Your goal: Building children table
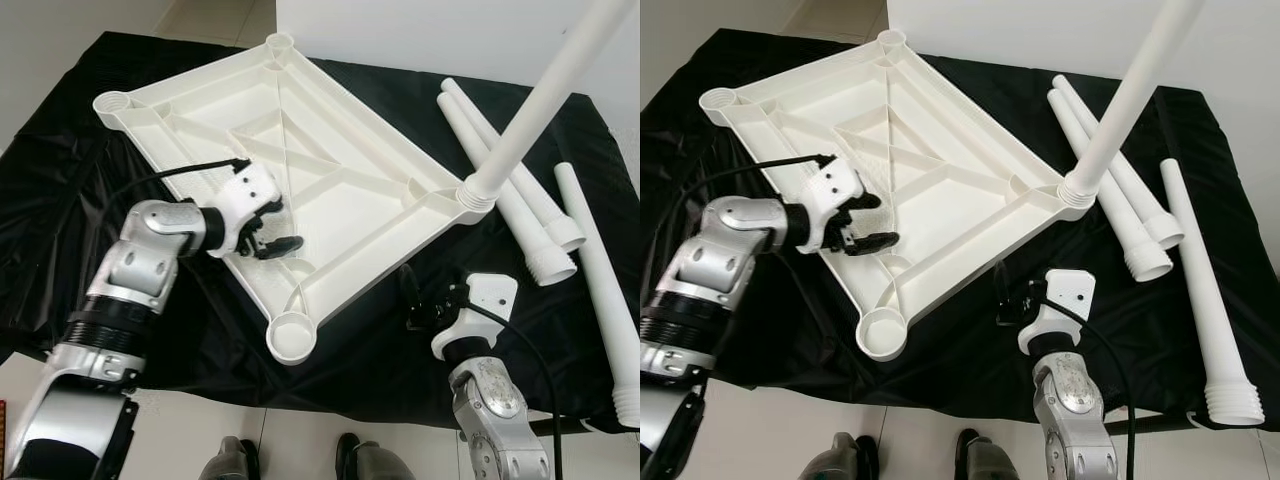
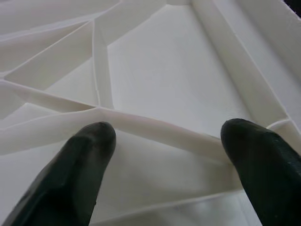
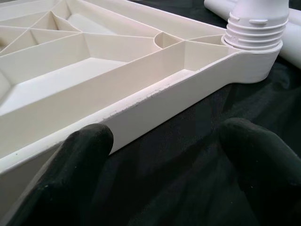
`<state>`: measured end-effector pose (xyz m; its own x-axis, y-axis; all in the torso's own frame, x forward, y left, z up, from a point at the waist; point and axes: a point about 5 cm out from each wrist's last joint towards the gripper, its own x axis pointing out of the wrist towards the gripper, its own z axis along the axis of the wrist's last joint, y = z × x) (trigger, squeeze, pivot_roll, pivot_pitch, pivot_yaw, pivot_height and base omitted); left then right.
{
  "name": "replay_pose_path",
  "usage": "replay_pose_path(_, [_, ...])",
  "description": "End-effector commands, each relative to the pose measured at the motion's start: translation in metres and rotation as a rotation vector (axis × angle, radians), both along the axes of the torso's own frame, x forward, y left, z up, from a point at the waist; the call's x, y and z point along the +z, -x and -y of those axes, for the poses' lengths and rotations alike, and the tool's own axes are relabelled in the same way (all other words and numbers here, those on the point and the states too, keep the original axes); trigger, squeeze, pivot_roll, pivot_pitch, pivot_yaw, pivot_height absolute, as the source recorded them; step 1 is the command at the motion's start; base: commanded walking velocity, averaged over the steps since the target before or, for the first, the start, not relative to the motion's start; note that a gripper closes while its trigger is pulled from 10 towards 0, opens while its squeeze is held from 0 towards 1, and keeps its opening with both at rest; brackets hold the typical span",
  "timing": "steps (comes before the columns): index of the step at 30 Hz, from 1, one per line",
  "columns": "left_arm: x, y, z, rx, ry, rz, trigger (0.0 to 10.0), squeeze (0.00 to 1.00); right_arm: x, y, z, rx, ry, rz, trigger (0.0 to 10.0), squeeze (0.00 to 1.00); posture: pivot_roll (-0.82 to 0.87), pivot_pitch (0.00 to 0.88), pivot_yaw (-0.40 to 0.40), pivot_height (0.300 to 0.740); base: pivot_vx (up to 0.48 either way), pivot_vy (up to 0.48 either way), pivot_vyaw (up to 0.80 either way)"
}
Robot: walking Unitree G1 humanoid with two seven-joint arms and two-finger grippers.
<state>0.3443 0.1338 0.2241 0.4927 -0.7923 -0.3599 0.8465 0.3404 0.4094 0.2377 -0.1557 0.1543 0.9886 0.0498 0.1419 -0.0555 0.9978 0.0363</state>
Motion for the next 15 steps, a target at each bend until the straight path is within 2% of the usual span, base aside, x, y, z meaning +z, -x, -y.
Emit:
replay_pose_path(1, [-0.006, 0.007, -0.004, -0.077, -0.040, -0.026, 10.0, 0.00, -0.004, 0.003, 0.001, 0.012, -0.004, -0.022, 10.0, 0.00, -0.01, 0.193, -0.017, 0.740, 0.000, 0.000, 0.00])
replay_pose_path(8, [-0.008, 0.013, -0.021, -0.121, -0.089, -0.083, 10.0, 0.00, -0.005, 0.003, 0.000, 0.028, -0.005, -0.027, 10.0, 0.00, 0.00, 0.202, -0.017, 0.740, 0.000, 0.000, 0.00])
replay_pose_path(15, [-0.011, 0.014, -0.027, -0.135, -0.133, -0.101, 10.0, 0.00, -0.004, 0.002, 0.001, 0.032, -0.005, -0.028, 10.0, 0.00, 0.00, 0.207, -0.018, 0.740, 0.000, 0.000, 0.00])
